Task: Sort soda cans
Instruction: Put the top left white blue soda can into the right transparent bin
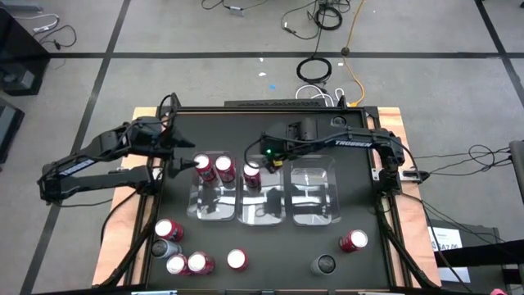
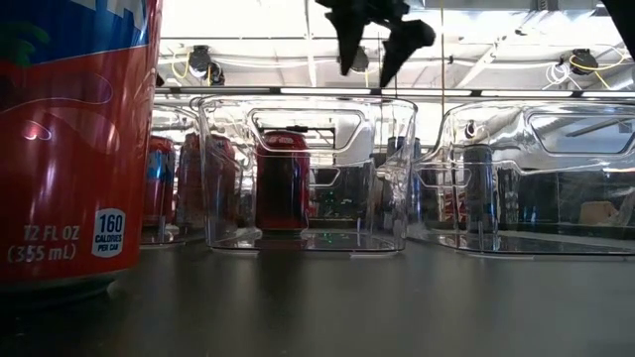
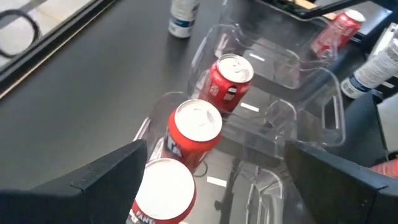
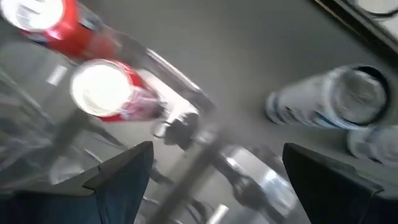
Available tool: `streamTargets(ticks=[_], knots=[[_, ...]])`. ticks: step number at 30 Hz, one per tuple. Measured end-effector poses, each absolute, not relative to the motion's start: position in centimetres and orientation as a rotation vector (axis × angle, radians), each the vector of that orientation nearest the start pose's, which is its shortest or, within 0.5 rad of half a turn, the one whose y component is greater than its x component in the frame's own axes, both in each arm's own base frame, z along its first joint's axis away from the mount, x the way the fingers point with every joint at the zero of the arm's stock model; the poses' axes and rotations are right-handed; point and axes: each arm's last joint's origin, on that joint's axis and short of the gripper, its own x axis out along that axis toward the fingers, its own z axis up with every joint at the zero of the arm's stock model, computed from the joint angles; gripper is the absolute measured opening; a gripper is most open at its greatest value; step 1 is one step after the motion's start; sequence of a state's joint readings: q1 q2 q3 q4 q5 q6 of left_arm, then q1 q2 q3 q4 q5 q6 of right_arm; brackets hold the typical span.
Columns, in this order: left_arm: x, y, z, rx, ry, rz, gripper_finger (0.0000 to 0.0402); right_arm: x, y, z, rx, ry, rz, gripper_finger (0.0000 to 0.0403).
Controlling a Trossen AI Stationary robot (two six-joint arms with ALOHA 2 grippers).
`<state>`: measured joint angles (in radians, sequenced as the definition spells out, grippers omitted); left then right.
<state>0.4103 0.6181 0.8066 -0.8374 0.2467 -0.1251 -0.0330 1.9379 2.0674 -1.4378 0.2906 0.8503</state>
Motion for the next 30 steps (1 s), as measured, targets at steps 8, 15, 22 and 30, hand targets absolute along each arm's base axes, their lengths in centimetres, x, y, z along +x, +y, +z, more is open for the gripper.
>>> streamTargets(ticks=[8, 15, 22, 30], knots=[[11.8, 4.4, 29.6, -0.398, 0.675, 0.23, 0.0385, 35.9, -3.1, 34.8, 0.477, 1.18, -0.9, 0.035], [14.1, 4.3, 29.4, -0.436, 0.663, 0.198, 0.0385, 34.5, -6.1, 36.2, 0.408, 1.164, -0.919, 0.035], [16.2, 3.9, 29.5, -0.402, 0.604, 0.2, 0.0385, 31.9, -11.4, 37.6, 0.403, 1.165, -0.966, 0.035], [17.0, 3.2, 29.6, -0.431, 0.606, 0.24, 0.0385, 30.6, -14.2, 35.5, 0.395, 1.165, -0.875, 0.035]])
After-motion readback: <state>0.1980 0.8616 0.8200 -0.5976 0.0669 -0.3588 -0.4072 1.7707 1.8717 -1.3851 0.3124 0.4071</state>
